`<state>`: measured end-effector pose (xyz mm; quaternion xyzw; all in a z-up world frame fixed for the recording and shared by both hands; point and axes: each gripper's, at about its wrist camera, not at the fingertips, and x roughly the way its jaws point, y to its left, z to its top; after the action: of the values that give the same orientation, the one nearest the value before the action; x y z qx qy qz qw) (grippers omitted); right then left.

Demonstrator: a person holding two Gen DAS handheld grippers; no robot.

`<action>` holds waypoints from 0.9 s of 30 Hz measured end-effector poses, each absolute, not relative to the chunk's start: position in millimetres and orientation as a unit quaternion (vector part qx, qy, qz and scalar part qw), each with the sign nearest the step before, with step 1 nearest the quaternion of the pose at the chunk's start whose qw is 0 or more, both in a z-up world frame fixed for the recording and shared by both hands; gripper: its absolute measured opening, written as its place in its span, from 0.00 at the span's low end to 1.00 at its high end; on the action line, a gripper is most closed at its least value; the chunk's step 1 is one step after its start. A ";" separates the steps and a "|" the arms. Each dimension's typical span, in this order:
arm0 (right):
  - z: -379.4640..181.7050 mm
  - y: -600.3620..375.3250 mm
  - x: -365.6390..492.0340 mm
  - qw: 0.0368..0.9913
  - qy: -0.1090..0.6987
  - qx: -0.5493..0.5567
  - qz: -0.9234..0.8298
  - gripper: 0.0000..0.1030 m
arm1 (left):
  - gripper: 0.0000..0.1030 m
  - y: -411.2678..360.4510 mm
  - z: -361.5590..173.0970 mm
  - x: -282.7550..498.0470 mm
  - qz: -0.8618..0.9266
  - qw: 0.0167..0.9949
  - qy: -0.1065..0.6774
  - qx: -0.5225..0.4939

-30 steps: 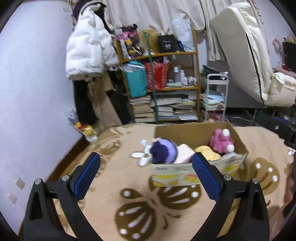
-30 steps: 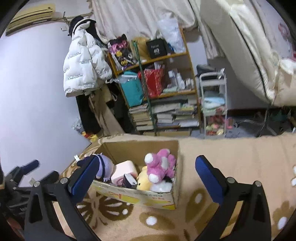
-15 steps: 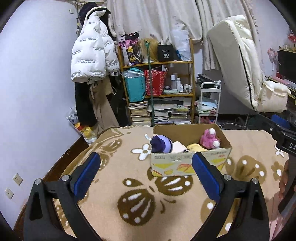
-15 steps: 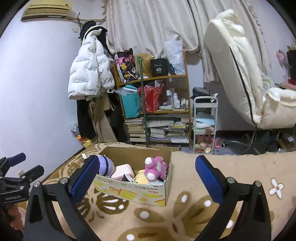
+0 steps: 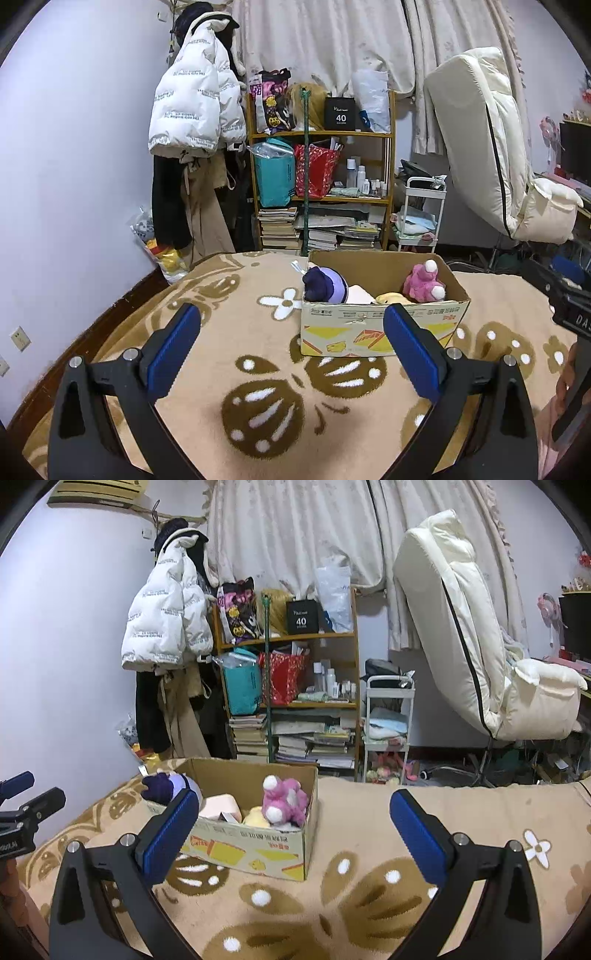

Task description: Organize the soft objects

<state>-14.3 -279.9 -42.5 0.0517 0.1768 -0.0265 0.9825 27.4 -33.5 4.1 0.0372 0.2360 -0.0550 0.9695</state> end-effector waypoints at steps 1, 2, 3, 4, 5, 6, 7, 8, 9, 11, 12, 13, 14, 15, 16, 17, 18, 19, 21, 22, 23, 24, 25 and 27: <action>-44.2 -280.6 -12.5 0.982 0.179 0.052 -0.026 1.00 | 0.95 -34.5 3.0 30.8 -0.054 0.969 0.238 0.034; -46.0 -281.6 -10.9 0.982 0.181 0.053 -0.025 1.00 | 0.95 -35.8 2.1 33.7 -0.053 0.969 0.239 0.036; -47.8 -282.3 -9.9 0.981 0.183 0.054 -0.026 1.00 | 0.95 -37.8 1.0 35.8 -0.050 0.969 0.240 0.040; -50.1 -283.3 -7.3 0.980 0.188 0.056 -0.026 1.00 | 0.95 -40.1 -0.3 37.3 -0.048 0.969 0.239 0.046; -51.4 -284.2 -4.7 0.979 0.192 0.057 -0.025 1.00 | 0.95 -43.0 -2.1 38.5 -0.048 0.968 0.239 0.055; -52.8 -285.4 -2.3 0.979 0.195 0.060 -0.023 1.00 | 0.95 -45.6 -3.9 39.0 -0.050 0.968 0.240 0.062; -54.2 -285.6 -0.1 0.978 0.196 0.062 -0.021 1.00 | 0.95 -47.9 -5.2 39.2 -0.054 0.967 0.241 0.066; -55.3 -286.0 0.9 0.978 0.197 0.063 -0.021 1.00 | 0.95 -50.5 -6.1 39.1 -0.057 0.966 0.241 0.068; -56.1 -286.2 1.3 0.978 0.198 0.063 -0.021 1.00 | 0.95 -52.5 -7.1 39.3 -0.062 0.965 0.243 0.071; -58.5 -286.0 2.7 0.977 0.202 0.061 -0.021 1.00 | 0.95 -56.7 -8.0 39.4 -0.068 0.964 0.244 0.077; -59.4 -286.1 3.7 0.977 0.204 0.061 -0.020 1.00 | 0.95 -57.6 -8.2 39.2 -0.069 0.964 0.243 0.079; -60.2 -285.6 4.4 0.976 0.206 0.061 -0.020 1.00 | 0.95 -59.2 -8.4 38.9 -0.070 0.964 0.242 0.081; -60.8 -285.0 4.8 0.976 0.208 0.061 -0.020 1.00 | 0.95 -61.2 -8.5 38.3 -0.072 0.964 0.241 0.084; -61.4 -284.5 4.9 0.976 0.209 0.060 -0.021 1.00 | 0.95 -63.2 -9.1 37.5 -0.074 0.964 0.241 0.089; -62.0 -284.0 5.1 0.976 0.210 0.057 -0.023 1.00 | 0.95 -65.0 -9.9 36.6 -0.076 0.963 0.240 0.094; -62.5 -283.0 5.7 0.975 0.213 0.053 -0.026 1.00 | 0.95 -66.3 -10.2 36.2 -0.077 0.963 0.240 0.096; -62.8 -282.9 6.4 0.975 0.214 0.052 -0.027 1.00 | 0.95 -67.6 -11.2 36.0 -0.079 0.962 0.241 0.099; -63.6 -282.1 6.6 0.975 0.216 0.050 -0.027 1.00 | 0.95 -68.6 -12.0 36.0 -0.080 0.962 0.243 0.101; -64.0 -281.1 5.9 0.975 0.216 0.048 -0.026 1.00 | 0.95 -68.3 -13.0 36.5 -0.082 0.961 0.243 0.098; -64.0 -280.5 6.2 0.975 0.216 0.048 -0.027 1.00 | 0.95 -68.1 -13.3 36.7 -0.082 0.962 0.243 0.095; -64.2 -280.4 6.3 0.975 0.217 0.048 -0.027 1.00 | 0.95 -67.6 -13.6 37.2 -0.083 0.962 0.243 0.090; -64.4 -280.0 6.2 0.975 0.217 0.049 -0.027 1.00 | 0.95 -66.8 -13.8 37.9 -0.084 0.962 0.244 0.086; -64.5 -279.8 6.2 0.974 0.218 0.049 -0.028 1.00 | 0.95 -66.1 -13.8 38.5 -0.081 0.963 0.244 0.084; -65.6 -280.7 6.4 0.974 0.221 0.050 -0.028 1.00 | 0.95 -65.3 -13.8 38.8 -0.075 0.963 0.244 0.083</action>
<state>6.4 -280.7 -65.6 0.0503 0.2208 -0.0275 0.9736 38.8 -65.3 -13.8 0.0834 0.2437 -0.0754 0.9633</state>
